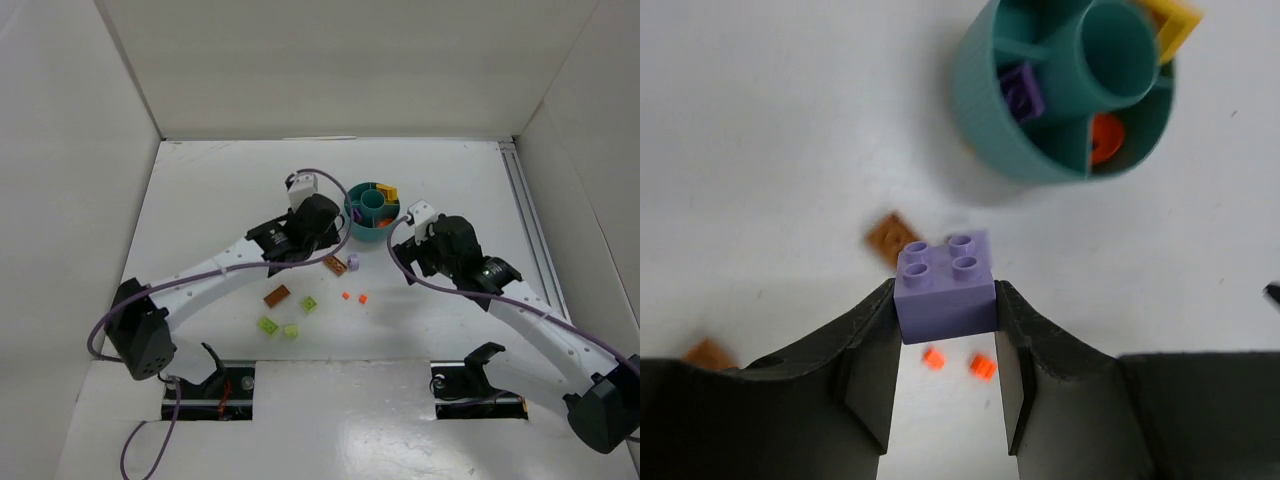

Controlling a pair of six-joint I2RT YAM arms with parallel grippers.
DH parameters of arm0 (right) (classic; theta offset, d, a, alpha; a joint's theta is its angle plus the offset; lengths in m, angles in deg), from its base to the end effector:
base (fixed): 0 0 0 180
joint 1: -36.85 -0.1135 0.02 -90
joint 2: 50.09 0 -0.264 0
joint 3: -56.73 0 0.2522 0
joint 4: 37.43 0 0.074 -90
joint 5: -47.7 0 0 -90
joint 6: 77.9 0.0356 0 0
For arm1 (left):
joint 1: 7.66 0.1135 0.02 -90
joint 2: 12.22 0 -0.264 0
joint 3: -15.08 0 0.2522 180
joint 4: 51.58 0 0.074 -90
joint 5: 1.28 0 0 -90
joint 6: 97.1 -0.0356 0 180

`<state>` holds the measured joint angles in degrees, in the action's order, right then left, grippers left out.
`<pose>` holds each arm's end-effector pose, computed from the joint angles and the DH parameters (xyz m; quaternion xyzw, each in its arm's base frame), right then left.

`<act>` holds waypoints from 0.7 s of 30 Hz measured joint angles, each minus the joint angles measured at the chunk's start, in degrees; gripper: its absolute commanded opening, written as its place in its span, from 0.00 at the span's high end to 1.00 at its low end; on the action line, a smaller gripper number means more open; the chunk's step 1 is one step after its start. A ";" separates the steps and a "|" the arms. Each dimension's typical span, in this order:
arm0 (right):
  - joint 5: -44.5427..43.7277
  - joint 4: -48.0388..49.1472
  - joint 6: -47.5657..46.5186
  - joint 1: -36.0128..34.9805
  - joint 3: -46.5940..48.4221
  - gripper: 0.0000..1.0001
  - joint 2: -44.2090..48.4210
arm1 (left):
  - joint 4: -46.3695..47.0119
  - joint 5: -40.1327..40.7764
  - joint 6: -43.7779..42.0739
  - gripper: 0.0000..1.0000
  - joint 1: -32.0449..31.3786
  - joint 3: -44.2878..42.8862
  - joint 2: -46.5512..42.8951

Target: Sort the legos into containers by color

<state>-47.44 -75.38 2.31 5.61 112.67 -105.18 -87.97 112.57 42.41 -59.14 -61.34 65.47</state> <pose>0.1798 0.1053 0.2677 -0.2947 0.8447 0.0434 0.4447 0.1982 -0.2259 0.3007 -0.0760 0.8796 -0.2150 0.4176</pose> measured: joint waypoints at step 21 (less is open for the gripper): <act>3.21 -2.64 -3.67 12.22 3.02 0.00 -4.96 | 9.90 -12.61 -22.71 0.74 5.14 -28.39 33.05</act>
<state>-44.23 -78.02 -1.36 17.82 115.68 -110.14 -78.07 99.96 19.71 -54.00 -89.73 98.52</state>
